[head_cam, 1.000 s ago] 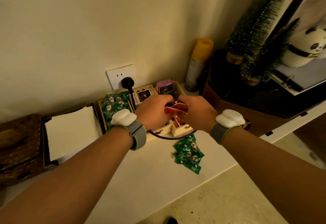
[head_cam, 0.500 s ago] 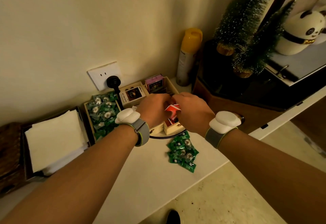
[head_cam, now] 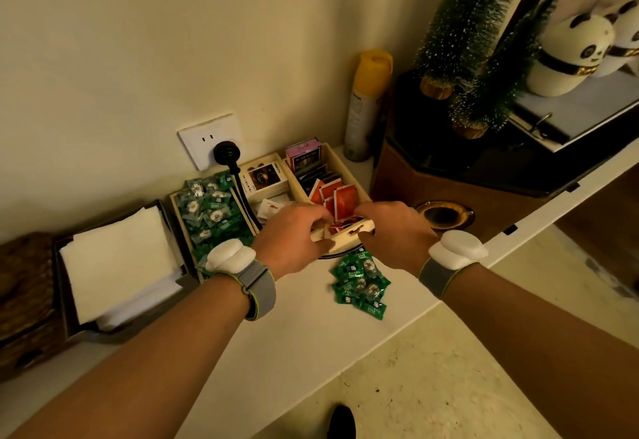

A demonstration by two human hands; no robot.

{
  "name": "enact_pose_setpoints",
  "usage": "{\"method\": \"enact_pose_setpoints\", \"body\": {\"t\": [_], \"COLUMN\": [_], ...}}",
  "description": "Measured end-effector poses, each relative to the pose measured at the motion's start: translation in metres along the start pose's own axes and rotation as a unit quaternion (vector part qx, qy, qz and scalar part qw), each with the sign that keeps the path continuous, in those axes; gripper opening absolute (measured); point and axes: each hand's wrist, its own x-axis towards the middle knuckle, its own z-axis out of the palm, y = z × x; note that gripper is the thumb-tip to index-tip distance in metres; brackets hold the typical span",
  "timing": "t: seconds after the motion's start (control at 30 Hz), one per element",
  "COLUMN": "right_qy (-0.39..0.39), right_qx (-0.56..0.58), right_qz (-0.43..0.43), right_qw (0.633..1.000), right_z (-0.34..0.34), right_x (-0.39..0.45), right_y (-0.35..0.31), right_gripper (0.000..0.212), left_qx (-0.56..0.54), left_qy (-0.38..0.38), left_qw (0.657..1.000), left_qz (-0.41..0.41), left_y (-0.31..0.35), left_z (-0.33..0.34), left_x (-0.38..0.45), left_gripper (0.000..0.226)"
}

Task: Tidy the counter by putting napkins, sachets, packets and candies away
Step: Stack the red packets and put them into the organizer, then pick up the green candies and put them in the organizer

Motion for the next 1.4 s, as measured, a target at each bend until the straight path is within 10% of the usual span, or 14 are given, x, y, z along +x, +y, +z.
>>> {"method": "enact_pose_setpoints", "body": {"t": [0.43, 0.8, 1.4], "right_qy": [-0.106, -0.169, -0.161], "right_qx": [-0.018, -0.007, 0.032], "right_qz": [0.006, 0.009, -0.004], "right_qw": [0.994, 0.986, 0.986], "right_z": [0.036, 0.057, 0.063], "right_x": [-0.036, -0.038, -0.031], "right_y": [0.029, 0.031, 0.023], "right_gripper": [0.044, 0.119, 0.054], "left_qx": [0.035, 0.138, 0.103], "left_qy": [-0.131, -0.159, -0.167], "left_qw": [0.990, 0.977, 0.981], "left_qz": [0.031, 0.048, 0.001], "left_y": [0.017, 0.022, 0.033], "left_z": [0.044, 0.075, 0.082], "left_x": [-0.036, -0.025, -0.030], "left_gripper": [0.036, 0.066, 0.045]}}
